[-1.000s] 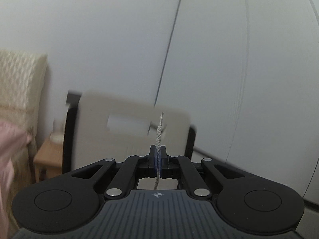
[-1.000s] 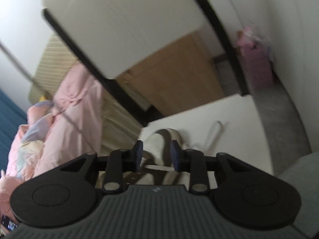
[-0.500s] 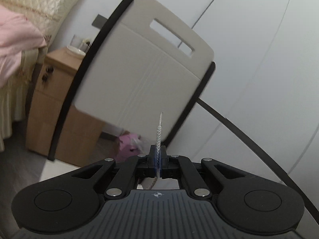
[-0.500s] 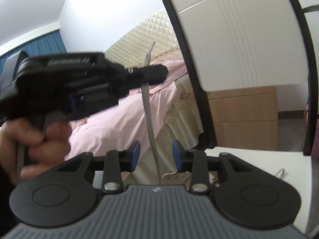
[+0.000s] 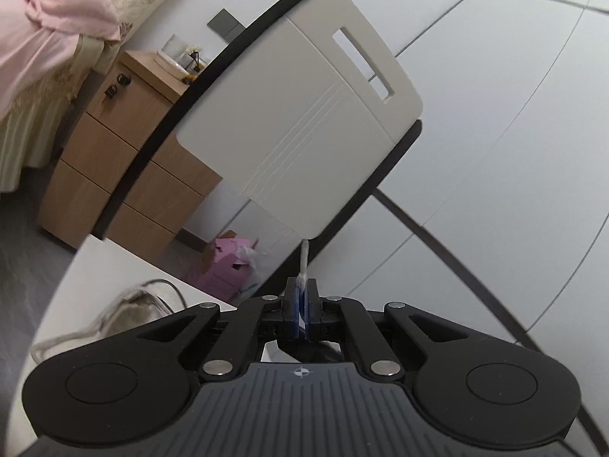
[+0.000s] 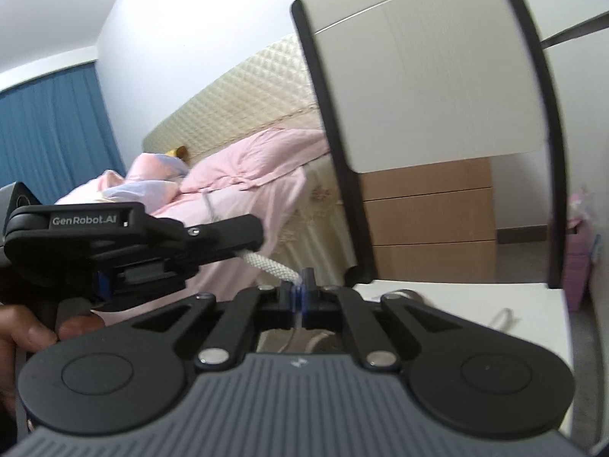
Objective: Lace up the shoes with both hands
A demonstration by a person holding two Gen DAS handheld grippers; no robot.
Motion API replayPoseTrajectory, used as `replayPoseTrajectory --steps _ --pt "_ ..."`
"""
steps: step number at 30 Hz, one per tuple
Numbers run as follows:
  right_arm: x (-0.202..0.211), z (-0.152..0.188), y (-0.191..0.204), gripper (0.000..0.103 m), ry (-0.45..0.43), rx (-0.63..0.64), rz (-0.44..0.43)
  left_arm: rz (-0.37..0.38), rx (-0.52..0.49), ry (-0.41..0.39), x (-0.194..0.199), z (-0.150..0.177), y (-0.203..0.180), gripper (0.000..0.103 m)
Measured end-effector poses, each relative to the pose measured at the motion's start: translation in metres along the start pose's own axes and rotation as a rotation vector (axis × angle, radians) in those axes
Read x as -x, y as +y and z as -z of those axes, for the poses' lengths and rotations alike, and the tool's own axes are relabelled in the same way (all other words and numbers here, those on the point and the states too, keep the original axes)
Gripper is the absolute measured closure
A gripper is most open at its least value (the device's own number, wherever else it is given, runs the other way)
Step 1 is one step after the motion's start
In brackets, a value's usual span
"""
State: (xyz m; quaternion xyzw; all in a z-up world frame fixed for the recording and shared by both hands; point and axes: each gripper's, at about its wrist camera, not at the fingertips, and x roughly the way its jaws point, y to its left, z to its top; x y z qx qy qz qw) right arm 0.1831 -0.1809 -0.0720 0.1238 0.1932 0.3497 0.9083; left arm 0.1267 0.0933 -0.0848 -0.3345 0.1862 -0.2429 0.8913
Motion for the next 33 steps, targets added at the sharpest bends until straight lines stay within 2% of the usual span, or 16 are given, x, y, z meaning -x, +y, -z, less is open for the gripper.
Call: replayPoseTrajectory --steps 3,8,17,28,30,32,33 --pt "-0.001 0.005 0.003 0.100 0.010 0.048 0.046 0.030 0.004 0.009 0.000 0.000 -0.001 0.100" --pt "-0.005 0.009 -0.005 0.100 -0.013 0.025 0.094 0.081 -0.007 0.033 -0.002 0.003 -0.003 0.099" --pt "0.006 0.023 -0.021 0.100 0.009 -0.023 0.196 0.077 -0.021 0.077 -0.008 0.014 -0.001 0.098" --pt "0.011 0.031 -0.016 0.100 0.034 0.027 0.194 0.070 0.027 0.067 -0.005 0.014 0.012 0.098" --pt "0.013 0.031 -0.018 0.100 0.030 0.021 0.195 0.063 0.043 0.066 -0.004 0.013 0.015 0.089" --pt "0.015 0.031 -0.019 0.100 0.022 0.011 0.197 0.053 0.067 0.052 -0.001 0.011 0.020 0.046" --pt "0.017 0.031 -0.021 0.100 0.013 0.002 0.197 0.052 0.074 0.040 0.002 0.010 0.021 0.044"
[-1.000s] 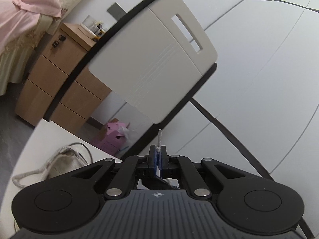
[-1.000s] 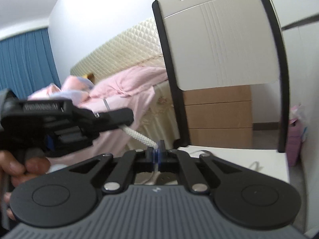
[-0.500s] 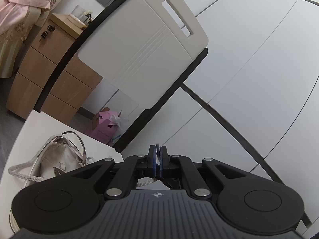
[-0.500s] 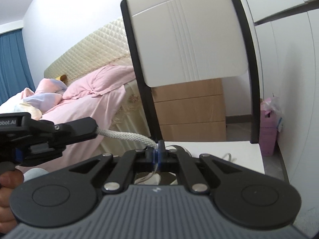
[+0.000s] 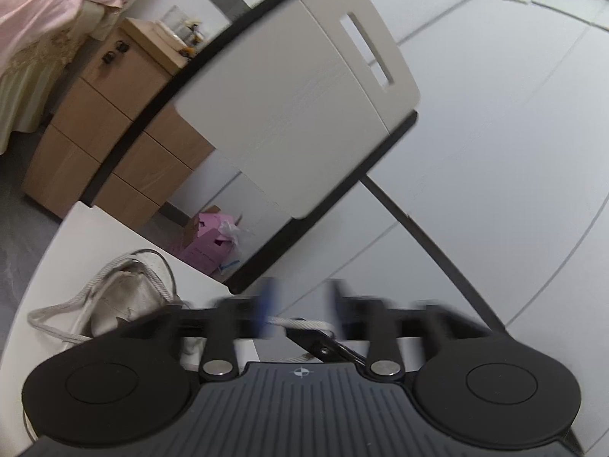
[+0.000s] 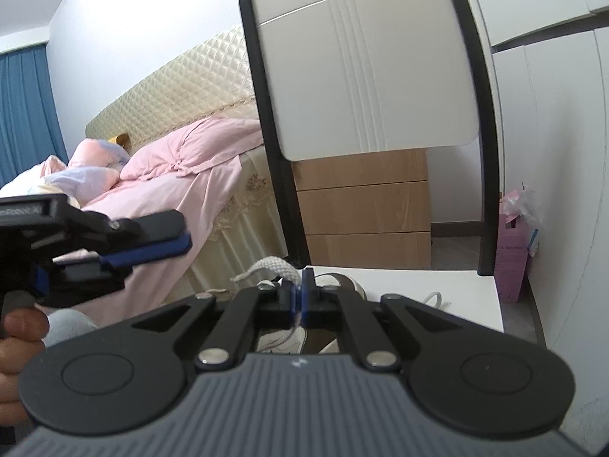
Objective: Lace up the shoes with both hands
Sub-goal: 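Open the left gripper off the lace and carry the lace toward the sneaker with the right gripper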
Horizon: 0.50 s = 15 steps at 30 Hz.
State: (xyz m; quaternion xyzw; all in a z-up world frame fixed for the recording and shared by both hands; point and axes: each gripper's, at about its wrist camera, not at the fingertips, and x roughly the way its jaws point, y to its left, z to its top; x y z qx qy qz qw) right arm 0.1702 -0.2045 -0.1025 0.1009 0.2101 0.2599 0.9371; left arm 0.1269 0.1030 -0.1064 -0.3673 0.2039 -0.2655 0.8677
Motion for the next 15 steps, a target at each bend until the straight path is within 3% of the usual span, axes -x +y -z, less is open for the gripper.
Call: replayPoseTrajectory --steps 4,11,15 --pt "0.006 0.000 -0.002 0.100 -0.024 -0.021 -0.012 0.021 0.069 0.000 0.000 0.000 0.009 0.045" --pt "0.014 0.002 -0.001 0.100 -0.058 -0.050 -0.070 0.092 0.395 0.031 -0.012 0.008 0.055 0.046" --pt "0.016 0.003 0.001 0.100 -0.059 -0.061 -0.095 0.104 0.497 0.033 -0.014 0.014 0.068 0.048"
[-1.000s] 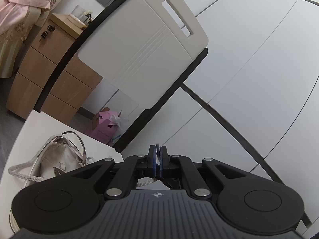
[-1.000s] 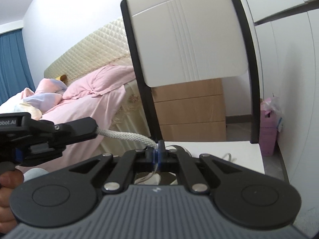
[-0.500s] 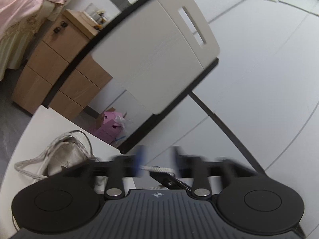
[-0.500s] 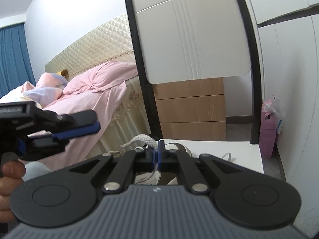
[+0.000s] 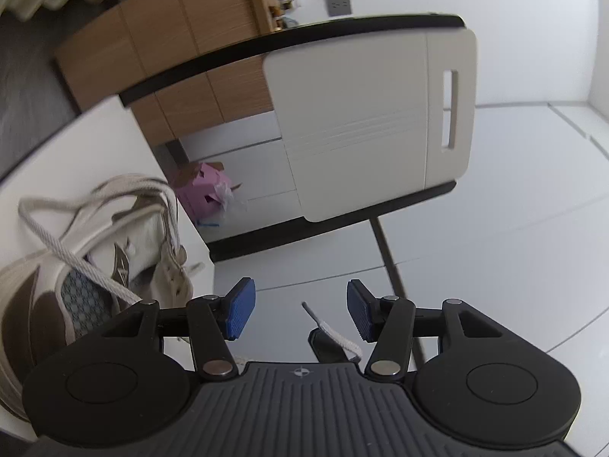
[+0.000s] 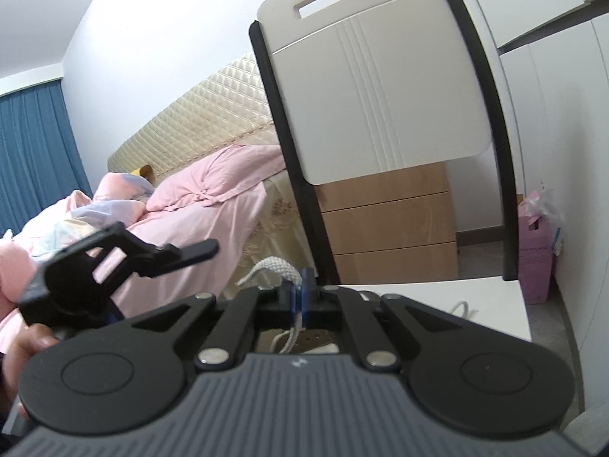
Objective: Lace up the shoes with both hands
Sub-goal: 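Open the left gripper off the lace and carry the lace toward the sneaker with the right gripper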
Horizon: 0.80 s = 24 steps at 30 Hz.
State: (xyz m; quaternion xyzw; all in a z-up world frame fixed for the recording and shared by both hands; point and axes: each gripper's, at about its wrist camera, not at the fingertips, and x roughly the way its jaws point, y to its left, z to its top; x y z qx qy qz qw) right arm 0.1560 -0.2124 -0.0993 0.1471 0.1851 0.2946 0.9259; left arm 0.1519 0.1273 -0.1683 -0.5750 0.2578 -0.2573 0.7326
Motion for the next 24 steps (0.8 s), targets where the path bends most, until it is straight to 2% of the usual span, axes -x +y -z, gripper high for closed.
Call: replayPoseTrajectory --steps 2,3,4,5,7,13,15,16,17,21,24 --pt "0.000 0.000 0.001 0.100 0.003 0.001 -0.008 0.015 0.023 0.020 -0.002 0.000 0.003 0.061" --pt "0.000 0.001 0.001 0.100 0.004 0.003 -0.010 0.020 0.031 0.031 -0.003 0.000 0.004 0.064" --pt "0.000 0.001 0.001 0.100 0.006 0.002 -0.010 0.020 0.035 0.036 -0.004 0.000 0.005 0.075" --pt "-0.001 0.001 0.001 0.099 0.007 0.001 -0.010 0.020 0.038 0.041 -0.004 0.001 0.005 0.091" --pt "-0.001 0.000 0.000 0.099 0.010 -0.005 -0.010 0.020 0.046 0.042 -0.003 0.001 0.006 0.100" --pt "-0.003 0.001 -0.007 0.095 0.031 -0.042 0.001 0.039 0.077 0.007 0.003 0.000 0.007 0.100" --pt "-0.004 0.001 -0.010 0.082 0.042 -0.062 0.014 0.046 0.085 -0.014 0.005 -0.001 0.007 0.100" --pt "-0.004 0.001 -0.012 0.063 0.040 -0.072 0.028 0.051 0.089 -0.023 0.006 -0.002 0.007 0.100" --pt "-0.003 0.001 -0.014 0.055 0.037 -0.082 0.042 0.053 0.090 -0.032 0.008 -0.002 0.007 0.100" --pt "0.004 0.000 -0.024 0.055 0.007 -0.165 0.067 0.053 0.095 -0.057 0.011 -0.004 0.007 0.100" --pt "0.015 0.000 -0.030 0.054 -0.053 -0.239 0.029 0.058 0.107 -0.070 0.012 -0.005 0.008 0.100"
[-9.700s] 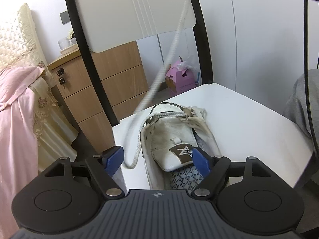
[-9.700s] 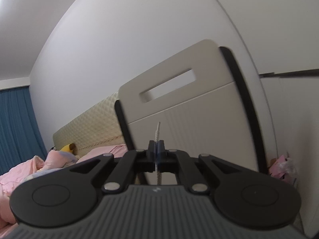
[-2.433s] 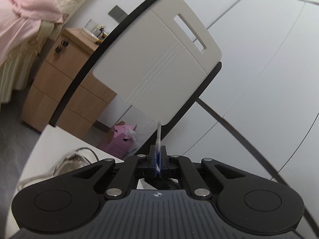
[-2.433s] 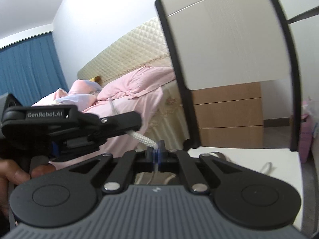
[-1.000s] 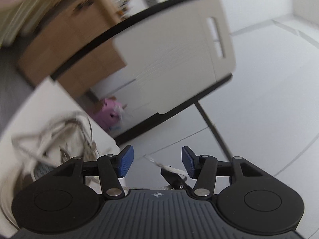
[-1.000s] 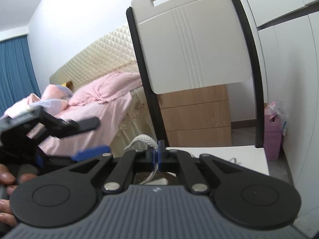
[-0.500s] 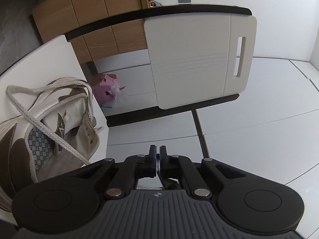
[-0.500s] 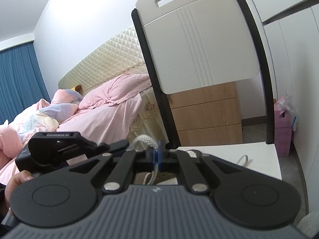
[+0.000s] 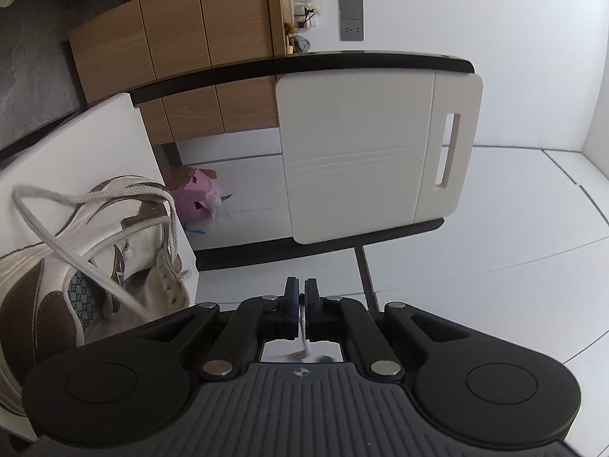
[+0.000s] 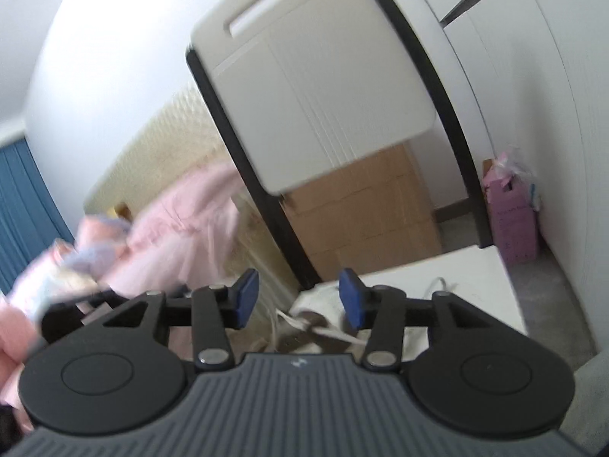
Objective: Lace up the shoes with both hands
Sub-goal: 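Open the left gripper off the lace and carry the lace toward the sneaker with the right gripper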
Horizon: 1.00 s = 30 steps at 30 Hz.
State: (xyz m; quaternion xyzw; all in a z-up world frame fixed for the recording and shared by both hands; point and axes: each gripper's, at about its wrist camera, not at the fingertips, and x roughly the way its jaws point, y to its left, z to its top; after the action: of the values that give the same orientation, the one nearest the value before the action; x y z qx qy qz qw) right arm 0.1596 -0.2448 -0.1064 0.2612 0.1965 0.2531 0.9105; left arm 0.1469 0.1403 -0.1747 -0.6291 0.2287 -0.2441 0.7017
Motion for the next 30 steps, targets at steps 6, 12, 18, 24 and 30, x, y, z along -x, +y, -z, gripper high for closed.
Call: replayPoseTrajectory --steps 6,12,18,24,30 --pt "-0.019 0.020 -0.017 0.055 0.127 -0.398 -0.343 0.007 0.004 -0.008 -0.002 0.000 0.001 0.100" --pt "-0.044 0.050 -0.037 0.058 0.159 -0.753 -0.450 0.011 -0.006 0.019 -0.006 0.004 0.000 0.100" --pt "-0.056 0.055 -0.049 0.075 0.148 -0.842 -0.408 -0.011 -0.014 0.045 -0.011 0.008 0.001 0.100" --pt "-0.062 0.062 -0.054 0.082 0.146 -0.904 -0.404 -0.024 -0.020 0.056 -0.013 0.010 0.002 0.100" --pt "-0.066 0.065 -0.050 0.088 0.168 -0.915 -0.417 -0.031 -0.002 0.048 -0.011 0.009 0.006 0.100"
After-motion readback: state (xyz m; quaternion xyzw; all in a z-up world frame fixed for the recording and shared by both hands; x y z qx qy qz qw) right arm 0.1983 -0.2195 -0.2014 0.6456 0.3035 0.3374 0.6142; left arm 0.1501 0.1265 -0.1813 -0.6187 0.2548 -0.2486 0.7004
